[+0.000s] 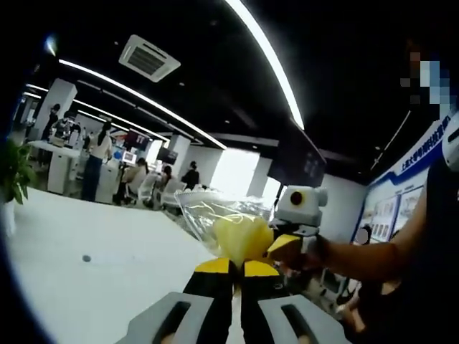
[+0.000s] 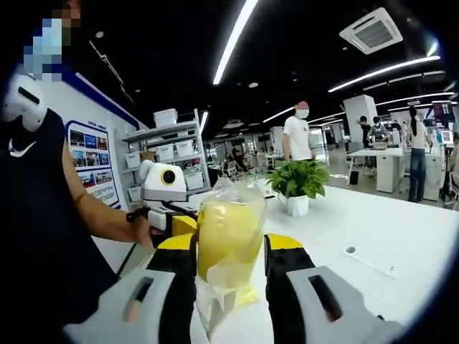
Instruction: Compare the silicone blocks by pressing each to a similar depth, holding the contact briefly, and releasing to observe deformation and rebound differences across the visible hardness samples.
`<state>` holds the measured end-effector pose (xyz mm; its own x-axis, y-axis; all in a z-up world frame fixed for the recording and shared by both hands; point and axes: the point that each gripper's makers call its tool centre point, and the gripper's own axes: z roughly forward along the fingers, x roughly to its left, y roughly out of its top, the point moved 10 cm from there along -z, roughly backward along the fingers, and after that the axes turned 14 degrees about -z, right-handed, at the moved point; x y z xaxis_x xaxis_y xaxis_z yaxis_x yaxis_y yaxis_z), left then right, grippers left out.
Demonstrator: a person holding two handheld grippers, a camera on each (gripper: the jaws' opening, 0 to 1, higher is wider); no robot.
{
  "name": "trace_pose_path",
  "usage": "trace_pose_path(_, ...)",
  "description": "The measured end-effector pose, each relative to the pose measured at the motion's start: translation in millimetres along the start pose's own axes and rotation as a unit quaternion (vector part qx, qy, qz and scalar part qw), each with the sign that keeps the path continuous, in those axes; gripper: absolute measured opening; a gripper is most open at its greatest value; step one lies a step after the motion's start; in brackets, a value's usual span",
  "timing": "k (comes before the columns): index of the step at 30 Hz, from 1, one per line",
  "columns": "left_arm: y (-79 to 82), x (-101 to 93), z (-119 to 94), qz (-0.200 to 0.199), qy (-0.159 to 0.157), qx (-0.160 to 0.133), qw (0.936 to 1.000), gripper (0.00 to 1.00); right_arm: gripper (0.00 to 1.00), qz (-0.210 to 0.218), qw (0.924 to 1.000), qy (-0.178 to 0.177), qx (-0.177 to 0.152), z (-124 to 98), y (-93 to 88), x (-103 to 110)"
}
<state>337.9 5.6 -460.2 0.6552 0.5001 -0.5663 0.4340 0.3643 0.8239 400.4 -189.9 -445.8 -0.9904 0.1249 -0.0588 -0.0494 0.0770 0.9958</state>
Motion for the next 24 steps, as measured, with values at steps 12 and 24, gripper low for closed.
trace_pose_path(12, 0.5, -5.8, -1.8, 0.001, 0.007, -0.003, 1.0, 0.0, 0.19, 0.03, 0.9995, 0.004, -0.008, 2.1, -0.9, 0.0)
trace_pose_path(24, -1.7, -12.9, -8.3, 0.022, 0.021, 0.0, 0.9995, 0.0, 0.07, 0.026, 0.9996, 0.014, -0.002, 2.6, 4.5, 10.9)
